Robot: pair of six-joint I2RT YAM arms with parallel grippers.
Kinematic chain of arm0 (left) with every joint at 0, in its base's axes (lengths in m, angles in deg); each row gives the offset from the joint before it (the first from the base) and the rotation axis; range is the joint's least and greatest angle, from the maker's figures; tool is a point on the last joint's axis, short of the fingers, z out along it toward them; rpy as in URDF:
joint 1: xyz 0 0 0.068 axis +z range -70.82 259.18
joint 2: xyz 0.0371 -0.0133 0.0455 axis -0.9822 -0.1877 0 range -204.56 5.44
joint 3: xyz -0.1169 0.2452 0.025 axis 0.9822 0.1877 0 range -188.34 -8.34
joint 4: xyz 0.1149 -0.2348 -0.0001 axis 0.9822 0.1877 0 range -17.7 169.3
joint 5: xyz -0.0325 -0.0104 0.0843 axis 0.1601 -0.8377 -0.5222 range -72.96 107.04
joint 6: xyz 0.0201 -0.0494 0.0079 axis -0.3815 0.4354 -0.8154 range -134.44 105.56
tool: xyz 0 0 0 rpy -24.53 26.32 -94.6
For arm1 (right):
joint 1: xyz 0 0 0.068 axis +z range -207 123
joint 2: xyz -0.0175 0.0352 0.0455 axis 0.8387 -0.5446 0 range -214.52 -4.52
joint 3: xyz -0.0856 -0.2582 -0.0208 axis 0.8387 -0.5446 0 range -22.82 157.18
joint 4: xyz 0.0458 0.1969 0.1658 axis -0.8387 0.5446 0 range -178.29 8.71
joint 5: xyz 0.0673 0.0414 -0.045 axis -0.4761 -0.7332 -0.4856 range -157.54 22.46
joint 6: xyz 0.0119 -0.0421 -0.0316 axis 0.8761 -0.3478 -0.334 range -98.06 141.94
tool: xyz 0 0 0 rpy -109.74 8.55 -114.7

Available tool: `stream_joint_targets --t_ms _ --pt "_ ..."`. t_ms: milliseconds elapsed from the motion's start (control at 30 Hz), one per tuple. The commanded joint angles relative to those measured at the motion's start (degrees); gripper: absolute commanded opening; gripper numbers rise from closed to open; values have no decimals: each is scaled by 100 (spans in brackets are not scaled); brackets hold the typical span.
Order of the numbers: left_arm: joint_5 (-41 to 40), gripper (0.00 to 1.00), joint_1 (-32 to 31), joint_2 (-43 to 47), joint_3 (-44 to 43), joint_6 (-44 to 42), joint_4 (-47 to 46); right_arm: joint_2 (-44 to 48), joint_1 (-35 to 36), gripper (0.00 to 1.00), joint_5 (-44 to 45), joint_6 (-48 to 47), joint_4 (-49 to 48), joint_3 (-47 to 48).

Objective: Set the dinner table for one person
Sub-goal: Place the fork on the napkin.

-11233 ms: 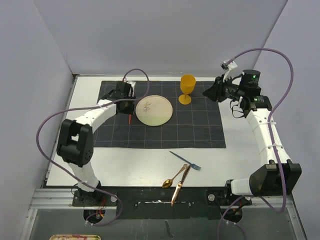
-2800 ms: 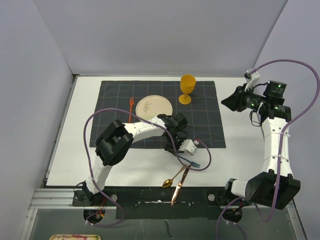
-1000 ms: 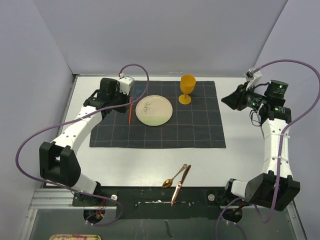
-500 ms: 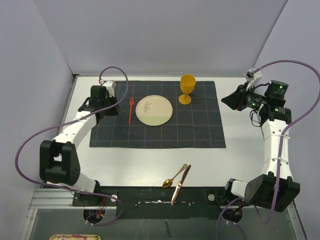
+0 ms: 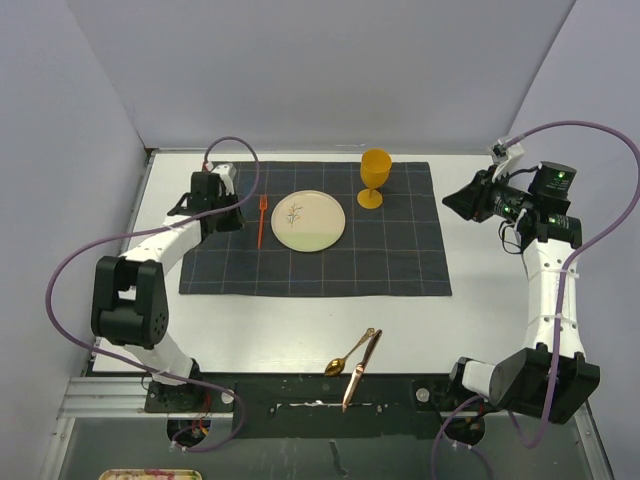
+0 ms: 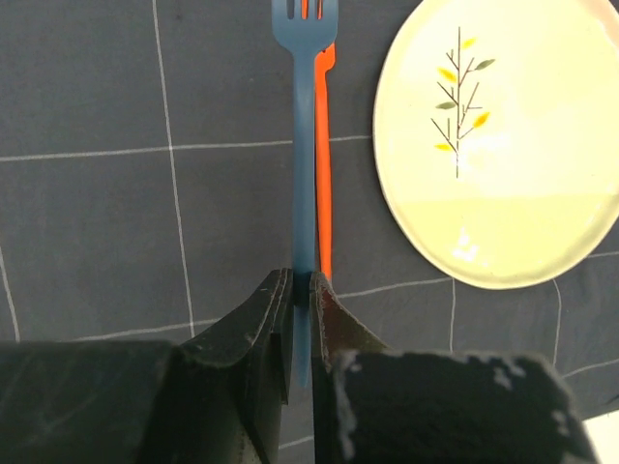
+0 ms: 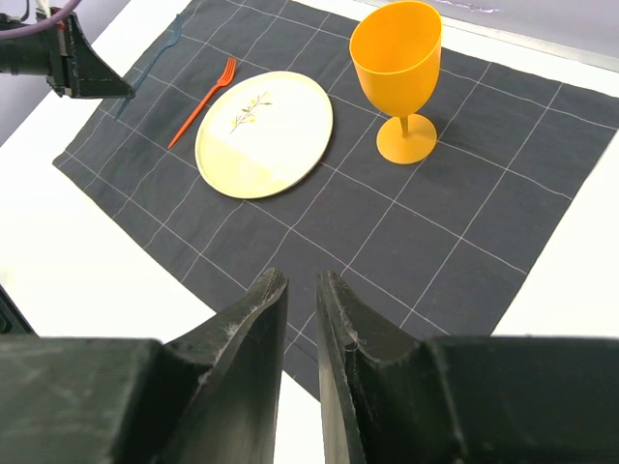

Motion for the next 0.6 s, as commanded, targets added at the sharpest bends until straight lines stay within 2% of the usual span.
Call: stream_joint_targets --t_ms 0,400,567 --pt "38 0 45 -363 -537 14 -231 168 -56 20 -28 -50 -147 11" --pt "-244 0 -29 -731 -634 -465 -130 28 -51 20 -54 -67 -124 72" --pt "-564 0 -54 -702 -455 -610 -390 -26 -54 17 -31 -51 -102 97"
